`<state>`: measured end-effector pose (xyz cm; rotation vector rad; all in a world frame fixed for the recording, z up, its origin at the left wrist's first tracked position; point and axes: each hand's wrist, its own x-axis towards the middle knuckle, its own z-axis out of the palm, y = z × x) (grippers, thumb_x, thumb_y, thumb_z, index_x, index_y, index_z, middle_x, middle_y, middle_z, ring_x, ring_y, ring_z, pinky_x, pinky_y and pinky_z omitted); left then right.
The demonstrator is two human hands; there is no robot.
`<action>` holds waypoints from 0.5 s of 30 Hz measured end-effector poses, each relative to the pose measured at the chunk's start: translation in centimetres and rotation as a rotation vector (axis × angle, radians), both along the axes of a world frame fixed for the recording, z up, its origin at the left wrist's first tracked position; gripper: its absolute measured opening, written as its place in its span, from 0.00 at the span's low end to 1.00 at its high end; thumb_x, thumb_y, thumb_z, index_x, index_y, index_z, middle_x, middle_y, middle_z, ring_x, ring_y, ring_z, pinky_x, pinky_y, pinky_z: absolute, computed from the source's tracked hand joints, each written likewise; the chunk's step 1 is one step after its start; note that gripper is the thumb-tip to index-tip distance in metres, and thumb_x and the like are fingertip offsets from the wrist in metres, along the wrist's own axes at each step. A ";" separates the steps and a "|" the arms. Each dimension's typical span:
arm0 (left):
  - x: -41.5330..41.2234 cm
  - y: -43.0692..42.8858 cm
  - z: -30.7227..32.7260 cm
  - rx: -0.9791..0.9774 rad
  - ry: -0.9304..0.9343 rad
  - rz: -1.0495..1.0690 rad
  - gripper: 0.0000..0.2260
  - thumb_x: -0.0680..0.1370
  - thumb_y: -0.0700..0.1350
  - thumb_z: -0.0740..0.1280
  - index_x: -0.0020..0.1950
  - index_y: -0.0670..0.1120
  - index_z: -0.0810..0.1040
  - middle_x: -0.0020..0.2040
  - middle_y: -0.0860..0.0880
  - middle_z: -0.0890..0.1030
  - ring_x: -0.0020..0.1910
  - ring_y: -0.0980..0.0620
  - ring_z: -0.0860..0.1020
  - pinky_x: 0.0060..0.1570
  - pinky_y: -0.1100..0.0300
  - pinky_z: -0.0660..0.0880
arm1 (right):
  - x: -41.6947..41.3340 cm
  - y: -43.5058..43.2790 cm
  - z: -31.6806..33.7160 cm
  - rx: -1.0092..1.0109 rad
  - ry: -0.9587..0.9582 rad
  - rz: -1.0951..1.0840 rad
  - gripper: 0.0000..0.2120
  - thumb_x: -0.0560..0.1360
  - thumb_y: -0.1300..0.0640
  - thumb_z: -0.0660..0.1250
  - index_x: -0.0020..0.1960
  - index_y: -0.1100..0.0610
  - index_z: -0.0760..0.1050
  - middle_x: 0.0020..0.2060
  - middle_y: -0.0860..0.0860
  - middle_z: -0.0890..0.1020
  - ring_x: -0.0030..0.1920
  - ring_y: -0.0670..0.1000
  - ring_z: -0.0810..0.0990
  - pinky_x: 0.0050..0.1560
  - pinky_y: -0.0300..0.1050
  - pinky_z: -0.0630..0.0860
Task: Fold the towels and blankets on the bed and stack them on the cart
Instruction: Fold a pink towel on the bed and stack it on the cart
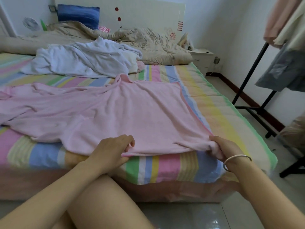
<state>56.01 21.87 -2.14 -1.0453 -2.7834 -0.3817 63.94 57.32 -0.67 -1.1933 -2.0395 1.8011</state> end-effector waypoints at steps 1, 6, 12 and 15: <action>0.2 -0.2 0.1 0.013 0.019 0.009 0.09 0.73 0.49 0.69 0.50 0.54 0.72 0.42 0.57 0.74 0.37 0.53 0.74 0.37 0.59 0.67 | 0.2 0.2 -0.1 0.018 -0.014 -0.020 0.16 0.69 0.49 0.73 0.44 0.62 0.77 0.37 0.61 0.79 0.36 0.59 0.76 0.39 0.50 0.75; 0.4 -0.6 0.5 -0.038 0.236 -0.078 0.07 0.69 0.50 0.61 0.35 0.51 0.64 0.30 0.53 0.67 0.24 0.53 0.61 0.24 0.66 0.50 | 1.0 1.2 -1.0 0.241 -0.072 0.030 0.13 0.76 0.51 0.67 0.47 0.63 0.76 0.45 0.58 0.78 0.45 0.58 0.75 0.48 0.49 0.69; 0.6 -0.8 -1.3 -0.163 0.068 -0.106 0.10 0.70 0.58 0.53 0.41 0.53 0.68 0.39 0.54 0.73 0.34 0.52 0.70 0.32 0.57 0.65 | 1.6 1.8 -2.6 0.547 -0.150 0.117 0.08 0.78 0.54 0.64 0.46 0.58 0.78 0.43 0.57 0.79 0.43 0.57 0.75 0.43 0.45 0.67; 1.3 -0.8 -0.7 -0.184 -0.048 -0.116 0.14 0.71 0.60 0.54 0.44 0.53 0.74 0.41 0.56 0.75 0.39 0.55 0.74 0.39 0.60 0.70 | 2.0 1.9 -2.9 0.648 -0.194 0.125 0.06 0.78 0.53 0.64 0.47 0.55 0.76 0.47 0.57 0.80 0.46 0.58 0.75 0.46 0.46 0.69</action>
